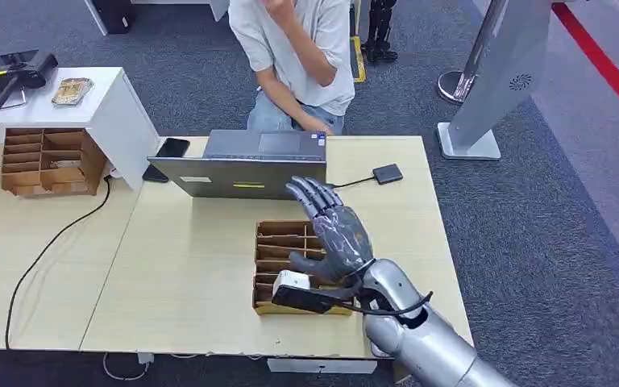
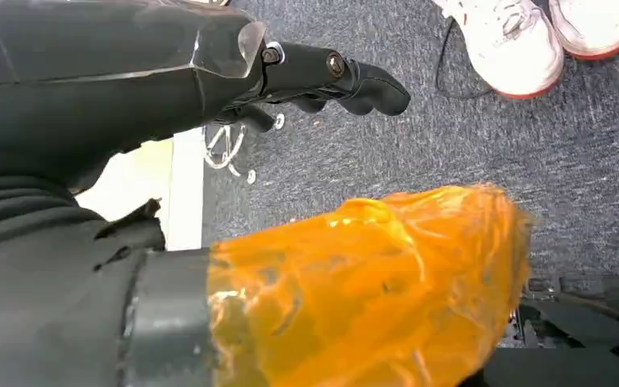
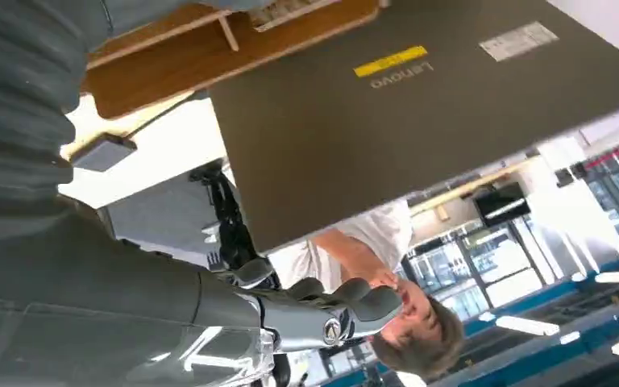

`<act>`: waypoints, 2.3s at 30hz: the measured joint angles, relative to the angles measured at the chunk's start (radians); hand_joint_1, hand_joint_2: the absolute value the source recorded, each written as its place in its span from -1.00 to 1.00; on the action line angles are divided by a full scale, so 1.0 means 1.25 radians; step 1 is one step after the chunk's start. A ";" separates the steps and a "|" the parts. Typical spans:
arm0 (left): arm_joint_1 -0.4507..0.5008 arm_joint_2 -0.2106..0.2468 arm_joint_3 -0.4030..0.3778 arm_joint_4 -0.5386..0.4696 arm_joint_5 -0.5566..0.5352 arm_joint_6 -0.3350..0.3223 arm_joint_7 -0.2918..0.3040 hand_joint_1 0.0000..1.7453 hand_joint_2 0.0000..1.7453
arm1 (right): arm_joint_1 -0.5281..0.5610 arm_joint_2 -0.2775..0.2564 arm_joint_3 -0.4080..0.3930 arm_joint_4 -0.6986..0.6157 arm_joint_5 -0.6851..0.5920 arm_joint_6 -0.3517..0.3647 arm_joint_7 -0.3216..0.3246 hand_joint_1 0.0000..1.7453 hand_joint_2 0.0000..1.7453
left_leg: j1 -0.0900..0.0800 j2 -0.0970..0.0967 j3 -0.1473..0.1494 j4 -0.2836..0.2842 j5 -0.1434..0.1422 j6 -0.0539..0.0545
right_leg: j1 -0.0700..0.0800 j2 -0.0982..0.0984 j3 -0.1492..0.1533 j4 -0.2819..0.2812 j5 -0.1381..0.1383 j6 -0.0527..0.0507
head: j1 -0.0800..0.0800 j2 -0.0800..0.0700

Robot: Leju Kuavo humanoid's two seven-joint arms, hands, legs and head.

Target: Pass the card to the sensor for recognition and then transmit it.

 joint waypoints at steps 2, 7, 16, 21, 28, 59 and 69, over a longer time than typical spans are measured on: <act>0.000 0.000 0.000 0.000 0.002 0.000 -0.001 -1.00 -1.00 | 0.000 -0.009 0.002 0.000 -0.002 0.015 0.000 -1.00 1.00 | 0.000 0.000 0.000 0.000 0.000 0.000 | 0.000 0.000 0.000 0.000 0.000 0.000 | 0.000 0.000; 0.000 0.000 0.000 0.000 0.007 0.000 -0.001 -1.00 -1.00 | 0.000 -0.030 0.003 0.005 -0.001 0.047 0.005 -1.00 1.00 | 0.000 0.000 0.000 0.000 0.000 0.000 | 0.000 0.000 0.000 0.000 0.000 0.000 | 0.000 0.000; 0.000 0.001 0.000 0.000 0.012 0.000 -0.004 -1.00 -1.00 | -0.001 -0.052 0.009 0.012 0.006 0.075 0.013 -1.00 1.00 | 0.000 0.000 0.000 0.000 0.000 0.000 | 0.000 0.000 0.000 0.000 0.000 0.000 | 0.000 0.000; 0.000 0.001 0.000 0.000 0.014 0.001 -0.006 -1.00 -1.00 | -0.001 -0.069 0.017 0.023 0.012 0.091 0.018 -1.00 1.00 | 0.000 0.000 0.000 0.000 0.000 0.000 | 0.000 0.000 0.000 0.000 0.000 0.000 | 0.000 0.000; 0.000 0.001 0.000 0.000 0.018 0.002 -0.006 -1.00 -1.00 | -0.005 -0.079 0.024 0.036 0.045 0.090 0.053 -1.00 1.00 | 0.000 0.000 0.000 0.000 0.000 0.000 | 0.000 0.000 0.000 0.000 0.000 0.000 | 0.000 0.000; 0.000 0.001 0.000 0.000 0.023 0.002 -0.006 -1.00 -1.00 | -0.014 -0.082 0.030 0.066 0.068 0.089 0.073 0.48 1.00 | 0.000 0.000 0.000 0.000 0.000 0.000 | 0.000 0.000 0.000 0.000 0.000 0.000 | 0.000 0.000; 0.000 0.001 0.000 0.000 0.024 0.002 -0.006 -1.00 -1.00 | -0.016 -0.082 0.030 0.066 0.068 0.090 0.073 0.18 1.00 | 0.000 0.000 0.000 0.000 0.000 0.000 | 0.000 0.000 0.000 0.000 0.000 0.000 | 0.000 0.000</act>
